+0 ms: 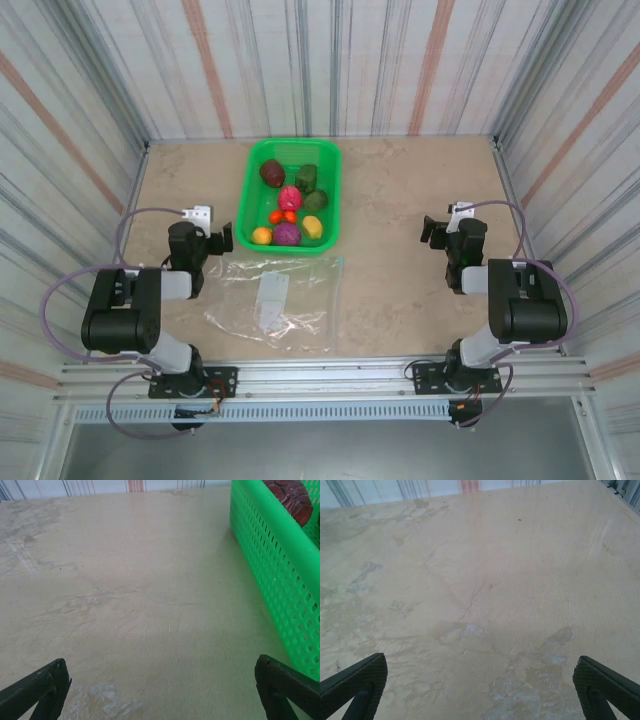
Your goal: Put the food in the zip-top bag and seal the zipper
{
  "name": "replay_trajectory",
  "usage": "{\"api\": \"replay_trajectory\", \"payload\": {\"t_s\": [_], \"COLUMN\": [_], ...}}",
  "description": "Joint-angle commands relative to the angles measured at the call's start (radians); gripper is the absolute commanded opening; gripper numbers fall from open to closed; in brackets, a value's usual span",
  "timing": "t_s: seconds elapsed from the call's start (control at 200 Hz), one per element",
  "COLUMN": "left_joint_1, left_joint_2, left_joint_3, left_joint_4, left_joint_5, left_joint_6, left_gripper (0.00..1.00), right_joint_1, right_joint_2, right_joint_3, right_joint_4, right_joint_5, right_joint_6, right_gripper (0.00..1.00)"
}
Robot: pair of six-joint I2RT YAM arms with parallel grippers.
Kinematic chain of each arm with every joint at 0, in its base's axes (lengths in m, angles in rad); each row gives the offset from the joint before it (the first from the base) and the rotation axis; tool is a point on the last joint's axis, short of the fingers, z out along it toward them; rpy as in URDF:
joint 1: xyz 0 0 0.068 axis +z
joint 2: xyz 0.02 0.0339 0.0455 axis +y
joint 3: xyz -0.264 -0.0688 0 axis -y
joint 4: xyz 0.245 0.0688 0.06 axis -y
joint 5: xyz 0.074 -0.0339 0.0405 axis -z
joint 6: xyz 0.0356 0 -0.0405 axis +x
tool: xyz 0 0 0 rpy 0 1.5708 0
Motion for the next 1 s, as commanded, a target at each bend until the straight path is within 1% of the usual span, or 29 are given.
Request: {"api": "replay_trajectory", "payload": {"t_s": [0.0,0.626,0.997], "left_joint_1": [-0.006,-0.005,-0.006], "left_joint_2": [-0.008,-0.001,-0.008], "left_joint_3": [0.008,0.005,0.008], "left_joint_4": [0.004,0.023,0.005], "left_joint_5": [0.012,0.011,0.010], "left_joint_6": [0.023,0.023,0.024], "left_gripper": [0.99,0.99,0.99], "right_joint_1": [-0.007,-0.008,-0.014], "right_joint_2": [0.000,0.002,0.001], "right_joint_3": [-0.004,0.000,-0.002], "right_joint_4": [-0.006,-0.011,-0.011], "right_joint_5": [-0.003,-0.005,-0.015], "right_joint_6": [0.012,0.012,0.016], "right_gripper": [0.99,0.99,0.99]}}
